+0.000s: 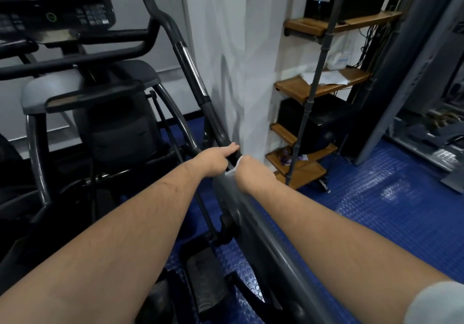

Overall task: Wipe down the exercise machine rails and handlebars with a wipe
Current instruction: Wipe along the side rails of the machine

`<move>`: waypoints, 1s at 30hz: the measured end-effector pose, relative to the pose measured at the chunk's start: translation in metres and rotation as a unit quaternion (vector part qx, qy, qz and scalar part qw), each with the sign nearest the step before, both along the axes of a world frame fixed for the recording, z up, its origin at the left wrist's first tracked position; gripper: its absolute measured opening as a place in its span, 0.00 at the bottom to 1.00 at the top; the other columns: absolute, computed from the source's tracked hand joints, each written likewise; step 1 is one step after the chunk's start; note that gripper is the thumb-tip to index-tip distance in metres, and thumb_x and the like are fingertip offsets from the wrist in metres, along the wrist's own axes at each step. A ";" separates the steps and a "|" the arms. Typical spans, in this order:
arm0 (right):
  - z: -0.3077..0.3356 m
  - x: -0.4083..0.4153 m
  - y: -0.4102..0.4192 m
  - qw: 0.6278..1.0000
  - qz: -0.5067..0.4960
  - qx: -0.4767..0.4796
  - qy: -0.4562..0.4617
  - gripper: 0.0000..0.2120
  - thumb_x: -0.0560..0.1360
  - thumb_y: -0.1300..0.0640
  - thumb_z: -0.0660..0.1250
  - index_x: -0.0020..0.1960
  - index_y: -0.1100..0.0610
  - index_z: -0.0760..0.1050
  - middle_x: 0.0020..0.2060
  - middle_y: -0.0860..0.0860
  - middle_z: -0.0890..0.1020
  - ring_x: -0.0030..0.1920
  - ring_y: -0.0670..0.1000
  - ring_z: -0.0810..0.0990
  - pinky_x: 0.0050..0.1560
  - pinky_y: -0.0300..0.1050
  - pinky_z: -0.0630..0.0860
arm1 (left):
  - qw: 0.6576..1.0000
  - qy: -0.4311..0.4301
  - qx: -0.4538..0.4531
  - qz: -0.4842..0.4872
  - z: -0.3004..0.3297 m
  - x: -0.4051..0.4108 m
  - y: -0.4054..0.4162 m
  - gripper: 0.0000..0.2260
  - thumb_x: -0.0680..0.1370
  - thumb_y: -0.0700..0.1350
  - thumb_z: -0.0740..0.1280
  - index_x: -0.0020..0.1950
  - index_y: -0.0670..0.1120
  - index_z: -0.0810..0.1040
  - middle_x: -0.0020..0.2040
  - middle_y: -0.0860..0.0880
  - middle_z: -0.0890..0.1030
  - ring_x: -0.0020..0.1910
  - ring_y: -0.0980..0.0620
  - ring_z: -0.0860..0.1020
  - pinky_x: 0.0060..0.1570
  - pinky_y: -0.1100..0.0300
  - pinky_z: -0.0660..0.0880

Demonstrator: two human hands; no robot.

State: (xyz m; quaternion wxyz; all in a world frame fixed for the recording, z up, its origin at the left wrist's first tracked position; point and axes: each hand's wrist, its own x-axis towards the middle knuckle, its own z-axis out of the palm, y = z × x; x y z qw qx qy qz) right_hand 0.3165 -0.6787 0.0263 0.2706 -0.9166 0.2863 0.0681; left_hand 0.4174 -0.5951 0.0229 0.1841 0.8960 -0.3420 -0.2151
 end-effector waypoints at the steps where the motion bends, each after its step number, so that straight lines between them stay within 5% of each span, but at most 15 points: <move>1: 0.001 0.006 -0.002 1.000 0.017 -0.004 -0.018 0.13 0.79 0.61 0.61 0.61 0.63 0.76 0.55 0.62 0.82 0.55 0.63 0.81 0.46 0.51 0.74 | 0.999 0.031 -0.028 0.014 -0.001 0.001 -0.001 0.33 0.76 0.30 0.54 0.79 0.53 0.62 0.78 0.55 0.60 0.77 0.53 0.59 0.66 0.71 0.51; 4: -0.004 0.037 -0.008 0.999 0.050 -0.006 0.008 0.18 0.79 0.58 0.62 0.68 0.61 0.74 0.62 0.61 0.80 0.60 0.62 0.80 0.54 0.53 0.77 | 0.990 0.107 -0.081 0.053 0.000 0.003 -0.003 0.32 0.76 0.29 0.56 0.77 0.51 0.65 0.77 0.51 0.65 0.76 0.52 0.61 0.65 0.71 0.55; 6: -0.009 0.054 -0.011 0.995 0.057 0.001 0.086 0.27 0.80 0.54 0.65 0.78 0.53 0.65 0.75 0.56 0.69 0.70 0.58 0.73 0.68 0.52 0.73 | 0.987 0.116 -0.089 0.058 0.000 0.004 -0.003 0.32 0.76 0.28 0.54 0.77 0.50 0.67 0.75 0.50 0.67 0.76 0.51 0.62 0.62 0.74 0.57; 8: -0.006 0.052 -0.011 0.991 0.087 -0.024 0.100 0.32 0.80 0.53 0.66 0.81 0.49 0.59 0.77 0.52 0.65 0.72 0.55 0.72 0.71 0.49 0.71 | 0.990 0.098 -0.078 0.057 -0.001 0.005 -0.003 0.30 0.77 0.28 0.53 0.76 0.50 0.67 0.75 0.52 0.68 0.75 0.53 0.62 0.62 0.77 0.55; 11: 0.009 0.030 -0.010 0.991 0.105 -0.049 0.071 0.28 0.79 0.60 0.67 0.78 0.56 0.65 0.67 0.56 0.75 0.63 0.57 0.79 0.60 0.49 0.78 | 0.997 0.043 -0.033 0.060 -0.003 0.006 -0.008 0.30 0.78 0.33 0.52 0.76 0.58 0.66 0.76 0.56 0.66 0.76 0.52 0.62 0.76 0.54 0.53; 15: 0.011 -0.004 -0.009 0.991 0.079 -0.028 0.103 0.19 0.79 0.60 0.63 0.69 0.62 0.68 0.55 0.58 0.78 0.57 0.57 0.81 0.48 0.47 0.73 | 0.993 -0.009 0.107 0.048 0.007 -0.001 -0.016 0.30 0.79 0.39 0.50 0.77 0.65 0.59 0.78 0.57 0.61 0.77 0.47 0.59 0.72 0.33 0.51; 18: 0.002 -0.030 -0.013 0.991 0.072 -0.035 0.109 0.13 0.78 0.61 0.63 0.62 0.60 0.70 0.53 0.55 0.79 0.56 0.56 0.81 0.48 0.47 0.70 | 0.986 -0.080 0.145 0.028 0.012 -0.009 -0.021 0.23 0.81 0.55 0.52 0.77 0.63 0.59 0.79 0.59 0.59 0.77 0.47 0.58 0.71 0.30 0.44; 21: 0.011 -0.054 -0.010 0.987 0.048 0.017 0.150 0.12 0.78 0.58 0.61 0.61 0.59 0.70 0.57 0.54 0.79 0.59 0.54 0.80 0.53 0.46 0.69 | 0.975 -0.135 0.178 0.010 0.006 -0.014 -0.021 0.29 0.78 0.68 0.52 0.78 0.61 0.58 0.78 0.59 0.60 0.77 0.47 0.58 0.70 0.28 0.45; 26: 0.006 -0.110 -0.009 0.996 0.031 0.011 0.078 0.14 0.77 0.60 0.63 0.61 0.59 0.67 0.53 0.55 0.79 0.51 0.57 0.80 0.51 0.53 0.79 | 0.983 -0.104 0.147 0.023 0.003 -0.019 -0.019 0.31 0.79 0.68 0.53 0.79 0.61 0.52 0.79 0.64 0.49 0.79 0.47 0.48 0.70 0.28 0.46; 30: -0.017 -0.144 -0.014 0.997 0.034 -0.040 0.059 0.09 0.78 0.58 0.62 0.56 0.56 0.65 0.47 0.51 0.76 0.42 0.50 0.77 0.32 0.42 0.67 | 0.985 -0.097 0.138 0.020 0.003 -0.021 -0.018 0.30 0.80 0.67 0.53 0.80 0.60 0.52 0.80 0.63 0.47 0.80 0.47 0.48 0.71 0.29 0.46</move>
